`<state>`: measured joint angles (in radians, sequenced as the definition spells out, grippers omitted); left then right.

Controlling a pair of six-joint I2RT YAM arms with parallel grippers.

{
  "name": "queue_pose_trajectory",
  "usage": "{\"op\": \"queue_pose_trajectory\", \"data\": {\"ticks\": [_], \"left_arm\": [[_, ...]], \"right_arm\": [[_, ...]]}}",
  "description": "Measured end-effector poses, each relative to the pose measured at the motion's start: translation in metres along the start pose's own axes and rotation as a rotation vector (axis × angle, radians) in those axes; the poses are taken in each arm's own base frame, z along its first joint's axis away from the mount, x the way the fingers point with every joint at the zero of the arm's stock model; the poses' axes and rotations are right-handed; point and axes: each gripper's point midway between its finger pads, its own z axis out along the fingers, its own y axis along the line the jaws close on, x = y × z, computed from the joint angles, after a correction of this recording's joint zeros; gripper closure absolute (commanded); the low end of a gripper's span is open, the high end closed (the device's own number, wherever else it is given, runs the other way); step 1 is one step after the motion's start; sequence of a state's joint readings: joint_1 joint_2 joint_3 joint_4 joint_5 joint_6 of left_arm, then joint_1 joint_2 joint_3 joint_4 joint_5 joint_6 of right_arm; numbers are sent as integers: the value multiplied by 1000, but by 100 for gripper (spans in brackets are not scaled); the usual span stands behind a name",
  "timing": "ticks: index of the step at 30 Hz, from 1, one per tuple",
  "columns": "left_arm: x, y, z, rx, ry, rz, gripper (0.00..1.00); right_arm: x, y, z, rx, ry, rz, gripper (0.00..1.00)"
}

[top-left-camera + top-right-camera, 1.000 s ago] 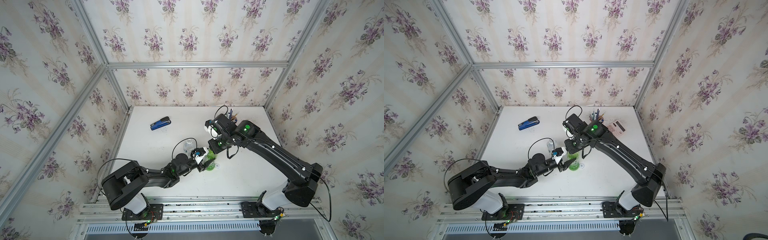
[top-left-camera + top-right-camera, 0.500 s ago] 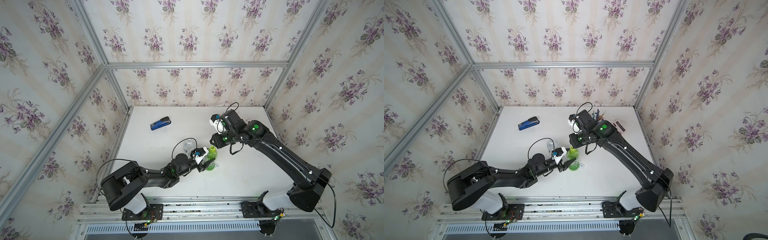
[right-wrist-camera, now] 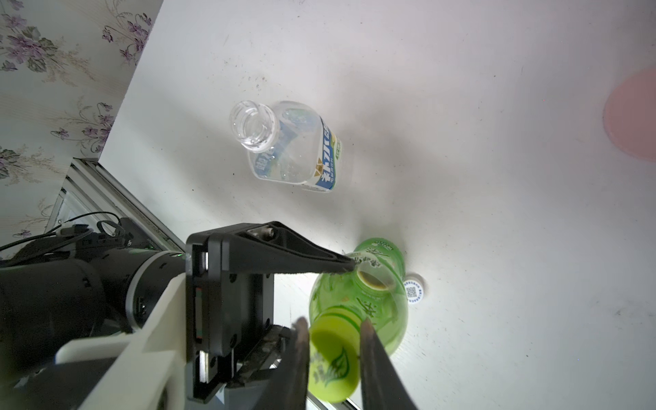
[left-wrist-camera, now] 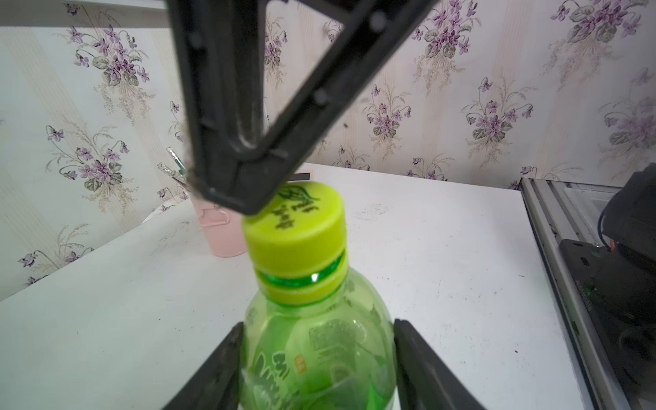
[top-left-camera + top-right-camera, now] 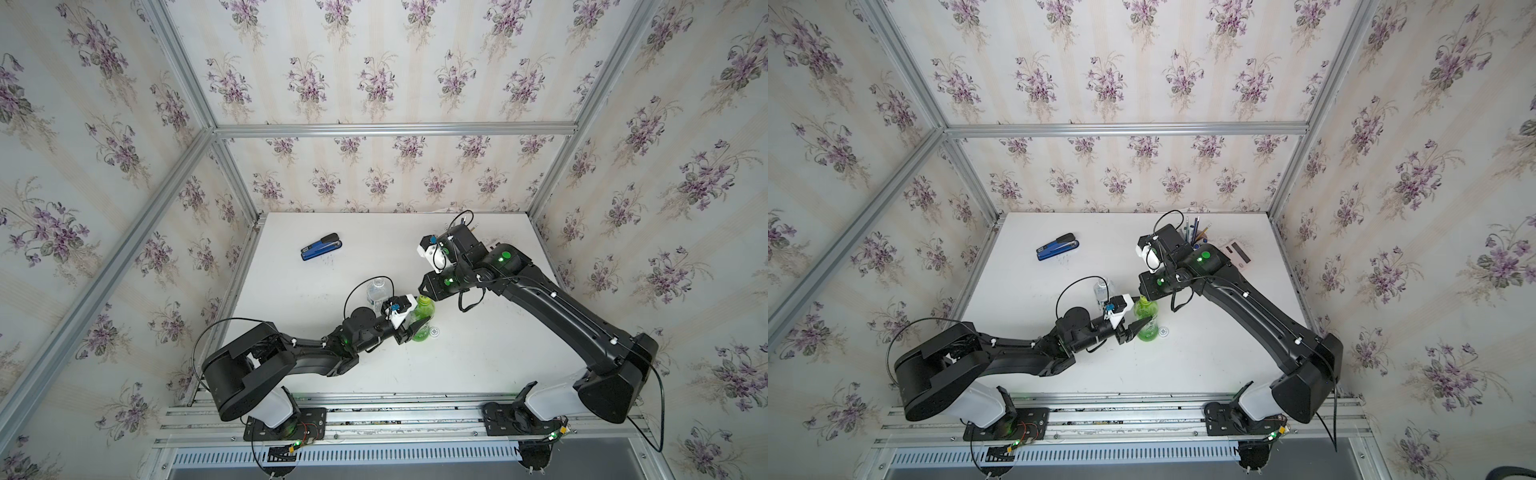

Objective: Screw on the bottle caps
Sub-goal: Screw the bottle cap onto the plastic bottle.

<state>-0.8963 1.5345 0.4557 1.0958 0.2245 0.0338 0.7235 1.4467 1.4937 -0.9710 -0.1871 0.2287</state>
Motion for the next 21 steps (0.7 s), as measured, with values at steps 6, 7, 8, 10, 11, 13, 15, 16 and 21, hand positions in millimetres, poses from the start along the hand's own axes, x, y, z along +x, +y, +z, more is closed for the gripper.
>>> {"op": "queue_pose_trajectory", "data": {"ticks": [6, 7, 8, 10, 11, 13, 15, 16, 21], "left_arm": [[0, 0, 0, 0, 0, 0, 36], [0, 0, 0, 0, 0, 0, 36], [0, 0, 0, -1, 0, 0, 36], [0, 0, 0, -1, 0, 0, 36], [0, 0, 0, -2, 0, 0, 36], [0, 1, 0, -3, 0, 0, 36], [0, 1, 1, -4, 0, 0, 36], [0, 1, 1, -4, 0, 0, 36], [0, 2, 1, -10, -1, -5, 36]], "right_arm": [[3, -1, 1, -1, 4, 2, 76], [3, -1, 1, -1, 6, 3, 77], [5, -1, 2, 0, 10, 6, 77], [6, -2, 2, 1, 10, 7, 77], [6, -2, 2, 3, 10, 7, 78], [6, -2, 0, 3, 6, 9, 79], [6, -2, -1, 2, 4, 8, 79], [6, -2, -2, 2, 3, 9, 79], [11, -1, -5, -6, 4, 21, 80]]}}
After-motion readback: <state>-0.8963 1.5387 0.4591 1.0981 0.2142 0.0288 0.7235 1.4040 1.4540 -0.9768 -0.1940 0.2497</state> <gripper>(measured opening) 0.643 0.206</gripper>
